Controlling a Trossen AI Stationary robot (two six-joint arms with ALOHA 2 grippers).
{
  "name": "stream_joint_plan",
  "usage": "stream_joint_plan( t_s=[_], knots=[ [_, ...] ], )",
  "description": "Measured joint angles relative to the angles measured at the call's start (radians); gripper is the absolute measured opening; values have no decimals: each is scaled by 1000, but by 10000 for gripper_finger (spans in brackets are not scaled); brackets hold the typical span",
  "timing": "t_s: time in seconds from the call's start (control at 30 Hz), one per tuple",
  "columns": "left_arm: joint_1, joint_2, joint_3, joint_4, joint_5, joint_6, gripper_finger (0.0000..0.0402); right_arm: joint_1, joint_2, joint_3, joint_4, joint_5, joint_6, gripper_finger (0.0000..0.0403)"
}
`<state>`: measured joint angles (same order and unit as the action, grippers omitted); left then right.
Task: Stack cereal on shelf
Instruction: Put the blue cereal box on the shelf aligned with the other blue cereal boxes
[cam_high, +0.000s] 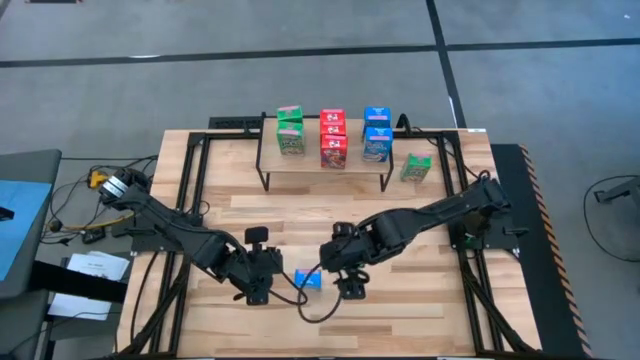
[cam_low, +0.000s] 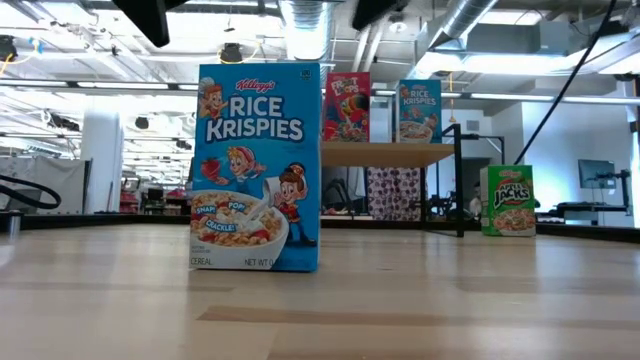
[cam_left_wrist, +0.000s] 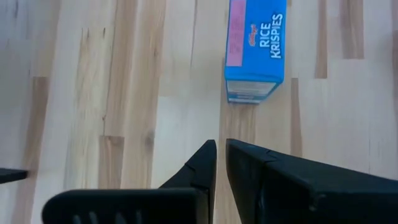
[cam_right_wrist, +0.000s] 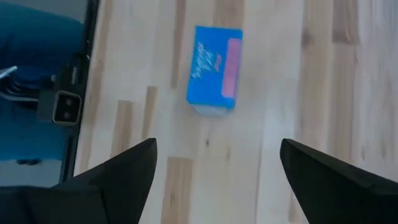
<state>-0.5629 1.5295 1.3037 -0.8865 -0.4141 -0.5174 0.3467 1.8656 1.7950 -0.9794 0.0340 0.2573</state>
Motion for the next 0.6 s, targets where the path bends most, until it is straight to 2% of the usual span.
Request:
stream_joint_plan(
  t_s=[0.33,0.6],
  knots=[
    [0,-14,0,-54,-9,-1,25,4,73,0,132,19,-4,359],
    [-6,-100,8,-73,8,-17,25,13,103,1,166,41,4,359]
  ],
)
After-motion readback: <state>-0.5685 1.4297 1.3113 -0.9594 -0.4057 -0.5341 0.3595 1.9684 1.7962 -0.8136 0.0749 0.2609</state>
